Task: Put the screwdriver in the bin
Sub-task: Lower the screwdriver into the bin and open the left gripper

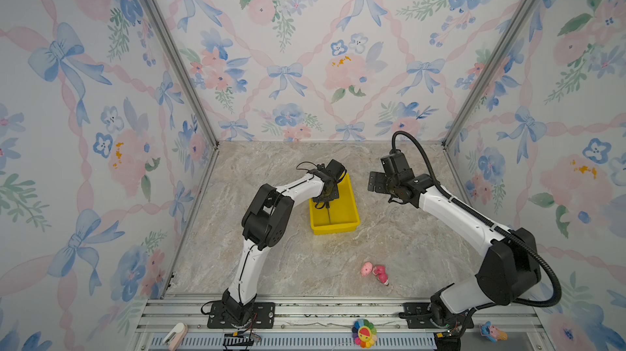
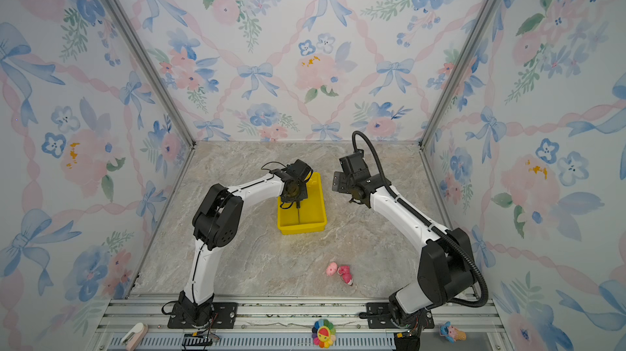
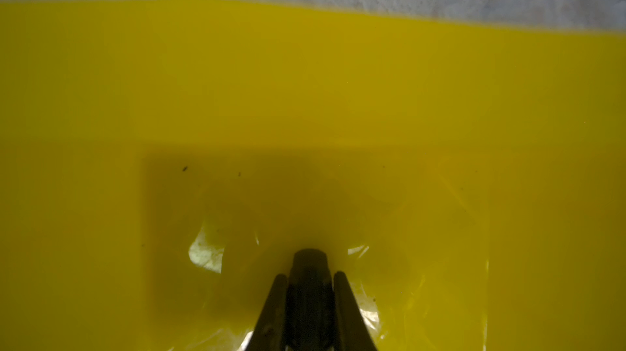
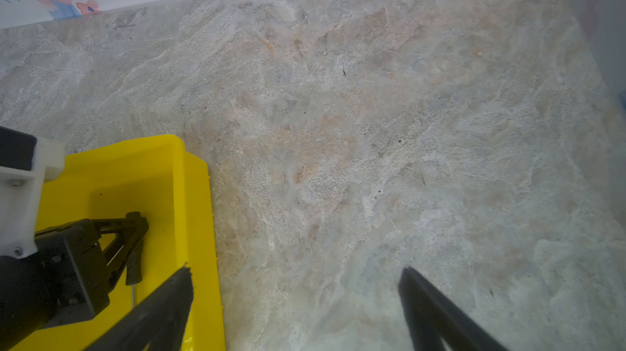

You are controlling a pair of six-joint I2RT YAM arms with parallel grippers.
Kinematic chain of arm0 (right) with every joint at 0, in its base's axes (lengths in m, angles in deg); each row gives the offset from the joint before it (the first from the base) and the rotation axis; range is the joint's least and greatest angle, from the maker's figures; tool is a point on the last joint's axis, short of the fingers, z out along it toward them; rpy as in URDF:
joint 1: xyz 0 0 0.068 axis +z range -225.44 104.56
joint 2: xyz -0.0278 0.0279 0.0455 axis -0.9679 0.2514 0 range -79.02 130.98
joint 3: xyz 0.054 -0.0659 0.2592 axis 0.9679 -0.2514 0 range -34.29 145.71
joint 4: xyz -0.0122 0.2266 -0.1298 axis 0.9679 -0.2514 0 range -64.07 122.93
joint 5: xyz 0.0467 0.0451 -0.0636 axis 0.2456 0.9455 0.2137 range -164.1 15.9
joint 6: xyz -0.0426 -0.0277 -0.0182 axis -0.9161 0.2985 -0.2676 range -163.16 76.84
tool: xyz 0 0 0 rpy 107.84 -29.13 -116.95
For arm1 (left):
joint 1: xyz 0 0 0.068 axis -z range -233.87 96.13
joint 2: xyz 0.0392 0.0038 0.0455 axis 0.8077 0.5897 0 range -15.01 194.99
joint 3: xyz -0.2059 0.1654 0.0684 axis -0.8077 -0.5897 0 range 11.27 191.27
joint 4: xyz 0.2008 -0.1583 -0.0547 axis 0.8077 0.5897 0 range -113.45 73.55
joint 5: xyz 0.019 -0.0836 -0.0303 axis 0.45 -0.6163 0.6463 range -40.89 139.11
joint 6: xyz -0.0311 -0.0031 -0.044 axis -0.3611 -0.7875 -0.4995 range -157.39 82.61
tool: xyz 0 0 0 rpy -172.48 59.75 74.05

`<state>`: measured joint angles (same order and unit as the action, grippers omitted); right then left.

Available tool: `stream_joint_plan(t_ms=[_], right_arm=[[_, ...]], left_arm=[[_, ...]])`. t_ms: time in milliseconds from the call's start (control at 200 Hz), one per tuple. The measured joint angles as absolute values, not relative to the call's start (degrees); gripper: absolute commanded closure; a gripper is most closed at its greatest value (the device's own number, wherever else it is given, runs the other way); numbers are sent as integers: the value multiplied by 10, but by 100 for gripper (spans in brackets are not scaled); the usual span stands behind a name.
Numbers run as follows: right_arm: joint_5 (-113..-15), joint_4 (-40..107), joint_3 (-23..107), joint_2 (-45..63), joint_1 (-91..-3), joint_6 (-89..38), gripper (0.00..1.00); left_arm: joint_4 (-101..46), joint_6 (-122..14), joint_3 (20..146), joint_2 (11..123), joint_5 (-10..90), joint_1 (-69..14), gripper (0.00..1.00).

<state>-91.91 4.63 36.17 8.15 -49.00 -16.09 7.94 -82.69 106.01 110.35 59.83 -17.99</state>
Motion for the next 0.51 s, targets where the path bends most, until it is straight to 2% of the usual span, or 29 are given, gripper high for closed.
stream_joint_plan(t_ms=[155,295,505], right_arm=[[-924,46,360,75,-493,-161,3],[-928,46,359,65,-493,-161,3],[-937,45,359,57,-496,-159,3]], left_arm=[[80,-831,1061,1104,598,-180,68],[80,-826,1070,1103,599,-179,52],[80,-819,1072,1076,597,-179,34]])
